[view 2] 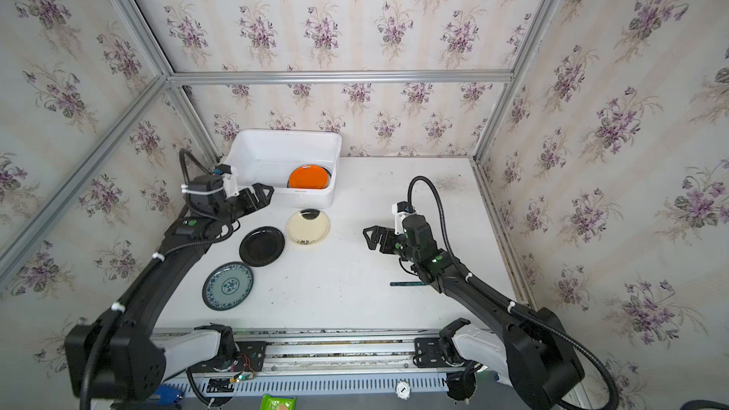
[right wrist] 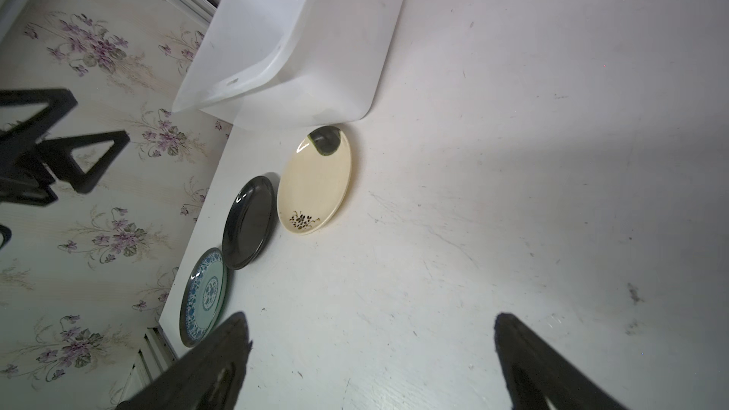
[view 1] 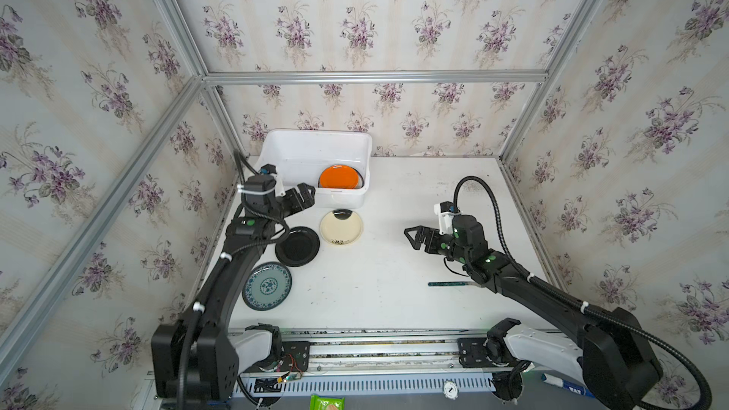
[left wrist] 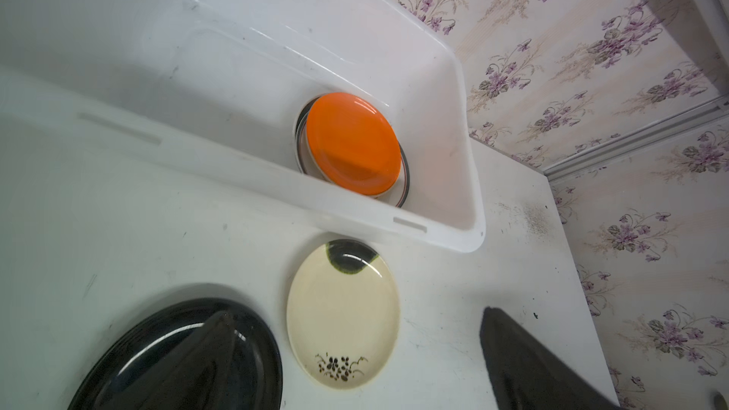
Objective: Place the plates into the plastic bin on the countertop
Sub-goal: 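Withdraw the left gripper from the bin toward the black plate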
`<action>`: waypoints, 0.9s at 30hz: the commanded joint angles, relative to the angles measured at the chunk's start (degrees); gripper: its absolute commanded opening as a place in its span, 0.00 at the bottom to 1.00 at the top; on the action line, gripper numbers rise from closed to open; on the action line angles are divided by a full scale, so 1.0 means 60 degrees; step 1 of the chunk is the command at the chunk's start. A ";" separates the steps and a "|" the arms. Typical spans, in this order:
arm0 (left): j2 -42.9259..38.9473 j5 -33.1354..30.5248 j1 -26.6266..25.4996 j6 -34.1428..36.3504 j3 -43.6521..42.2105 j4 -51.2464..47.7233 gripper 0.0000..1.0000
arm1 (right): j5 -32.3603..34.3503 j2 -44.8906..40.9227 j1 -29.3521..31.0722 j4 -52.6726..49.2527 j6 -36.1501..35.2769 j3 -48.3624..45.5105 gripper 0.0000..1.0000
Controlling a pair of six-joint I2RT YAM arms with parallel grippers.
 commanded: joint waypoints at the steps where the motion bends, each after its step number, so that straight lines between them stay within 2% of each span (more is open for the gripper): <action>1: -0.1244 -0.0780 0.0011 -0.0448 -0.1096 0.0437 1.00 | 0.0009 -0.0413 0.0000 -0.0194 -0.0044 -0.0032 0.99; 8: -0.2761 -0.1787 0.0211 -0.0804 -0.2967 -0.0883 1.00 | 0.0126 -0.0848 0.0000 -0.0723 -0.0601 0.0060 0.99; 12: -0.3456 -0.2225 0.0514 -0.1433 -0.3894 -0.1223 1.00 | 0.0027 -0.0535 -0.0006 -0.0859 -0.0882 0.0311 0.99; 16: -0.3798 -0.2295 0.0853 -0.1682 -0.4227 -0.1627 1.00 | -0.0087 0.0076 -0.0029 -0.0780 -0.1044 0.0644 0.99; 27: -0.3020 -0.0819 0.0945 -0.1755 -0.5189 -0.1168 1.00 | -0.0273 0.0878 -0.0197 -0.0820 -0.1329 0.1037 0.99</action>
